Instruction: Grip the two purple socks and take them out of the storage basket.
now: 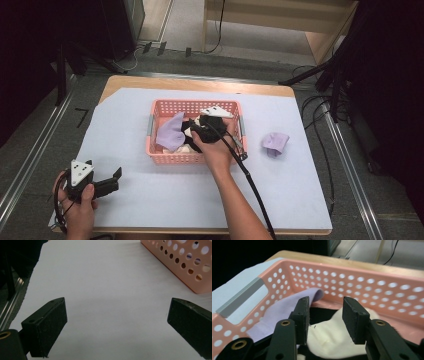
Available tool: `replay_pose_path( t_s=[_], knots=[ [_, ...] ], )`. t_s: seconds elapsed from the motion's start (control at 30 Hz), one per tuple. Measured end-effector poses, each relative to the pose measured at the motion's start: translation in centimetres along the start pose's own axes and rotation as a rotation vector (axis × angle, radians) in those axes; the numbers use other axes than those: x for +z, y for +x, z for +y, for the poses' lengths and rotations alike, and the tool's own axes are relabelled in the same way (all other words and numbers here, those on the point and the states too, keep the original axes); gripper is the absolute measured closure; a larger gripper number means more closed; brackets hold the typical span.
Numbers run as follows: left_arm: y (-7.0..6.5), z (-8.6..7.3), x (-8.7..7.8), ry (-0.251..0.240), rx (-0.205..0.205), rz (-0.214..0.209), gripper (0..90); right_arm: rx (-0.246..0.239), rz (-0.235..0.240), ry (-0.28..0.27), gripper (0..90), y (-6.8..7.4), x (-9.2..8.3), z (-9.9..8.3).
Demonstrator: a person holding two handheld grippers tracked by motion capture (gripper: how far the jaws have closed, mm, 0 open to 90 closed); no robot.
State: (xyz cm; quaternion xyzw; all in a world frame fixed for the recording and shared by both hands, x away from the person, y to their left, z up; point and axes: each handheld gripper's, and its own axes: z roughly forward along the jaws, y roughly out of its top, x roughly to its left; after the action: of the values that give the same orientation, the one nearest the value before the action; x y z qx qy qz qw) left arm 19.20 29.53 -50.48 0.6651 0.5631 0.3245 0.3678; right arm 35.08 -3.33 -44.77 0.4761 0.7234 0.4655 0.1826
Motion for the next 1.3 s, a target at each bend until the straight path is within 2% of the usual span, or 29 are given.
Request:
replay_pose_path(
  t_s=[0.17, 0.27, 0.3, 0.33, 0.4, 0.5, 0.57, 0.6, 0.67, 0.73, 0.83, 0.87, 0.9, 0.93, 0.97, 1.0, 1.03, 1.07, 1.1, 1.17, 1.3],
  knots=[
    [0.0, 0.0, 0.0, -0.001, -0.003, -0.001, 3.3, 0.024, 0.034, 0.093, 59.2, 1.5, 1.7, 0.8],
    [0.0, 0.0, 0.0, -0.001, -0.006, -0.002, 3.3, 0.03, 0.047, 0.177, 58.5, 2.3, 2.8, 1.0],
    [0.0, 0.0, 0.0, -0.001, -0.006, -0.002, 3.3, 0.03, 0.047, 0.177, 58.5, 2.3, 2.8, 1.0],
    [0.0, 0.0, 0.0, 0.0, -0.008, -0.002, 3.3, 0.026, 0.04, 0.259, 57.1, 2.7, 3.5, 1.0],
    [0.1, 0.0, 0.0, -0.001, -0.008, -0.006, 3.3, 0.017, 0.043, 0.318, 55.6, 2.9, 4.0, 1.0],
    [0.1, 0.0, 0.1, 0.0, -0.008, -0.005, 3.3, 0.032, 0.054, 0.418, 52.8, 3.0, 4.8, 1.0],
    [0.1, 0.0, 0.1, -0.001, -0.009, -0.005, 3.3, 0.029, 0.055, 0.435, 52.1, 3.0, 5.0, 1.0],
    [0.1, 0.0, 0.0, 0.0, -0.009, -0.006, 3.3, 0.026, 0.055, 0.485, 51.9, 3.0, 5.3, 1.0],
    [0.1, 0.0, 0.0, 0.0, -0.009, -0.006, 3.3, 0.011, 0.076, 0.523, 56.7, 3.1, 5.6, 0.9],
    [0.1, 0.0, 0.0, 0.0, -0.009, -0.005, 3.3, -0.011, 0.102, 0.54, 70.6, 3.4, 5.7, 0.8],
    [0.1, 0.0, 0.0, 0.0, -0.009, -0.006, 3.3, -0.054, 0.122, 0.498, 87.5, 3.7, 5.3, 0.7],
    [0.1, 0.0, 0.0, -0.001, -0.009, -0.005, 3.3, -0.069, 0.13, 0.47, 89.2, 3.7, 5.1, 0.7],
    [0.1, 0.0, 0.0, 0.0, -0.008, -0.006, 3.3, -0.069, 0.13, 0.47, 89.2, 3.7, 5.1, 0.7],
    [0.1, 0.0, 0.1, 0.0, -0.009, -0.006, 3.3, -0.074, 0.151, 0.411, 89.7, 3.8, 4.6, 0.7],
    [0.1, 0.0, 0.1, 0.0, -0.009, -0.006, 3.3, -0.074, 0.151, 0.411, 89.7, 3.8, 4.6, 0.7],
    [0.1, 0.0, 0.0, 0.0, -0.008, -0.006, 3.3, -0.081, 0.174, 0.335, 89.9, 3.7, 4.0, 0.6],
    [0.1, 0.0, 0.1, -0.002, -0.009, -0.006, 3.3, -0.079, 0.175, 0.309, 89.9, 3.7, 3.8, 0.6],
    [0.1, 0.0, 0.1, -0.002, -0.009, -0.006, 3.3, -0.079, 0.175, 0.309, 89.9, 3.7, 3.8, 0.6],
    [0.1, 0.0, 0.1, -0.001, -0.01, -0.005, 3.3, -0.08, 0.171, 0.276, 89.9, 3.6, 3.5, 0.7],
    [0.1, 0.0, 0.0, 0.0, -0.008, -0.006, 3.3, -0.081, 0.188, 0.148, 90.0, 3.5, 2.5, 0.8],
    [0.1, 0.0, 0.0, 0.001, -0.008, -0.006, 3.3, -0.118, 0.184, -0.009, 90.0, 3.6, 1.1, 1.1]
  ],
)
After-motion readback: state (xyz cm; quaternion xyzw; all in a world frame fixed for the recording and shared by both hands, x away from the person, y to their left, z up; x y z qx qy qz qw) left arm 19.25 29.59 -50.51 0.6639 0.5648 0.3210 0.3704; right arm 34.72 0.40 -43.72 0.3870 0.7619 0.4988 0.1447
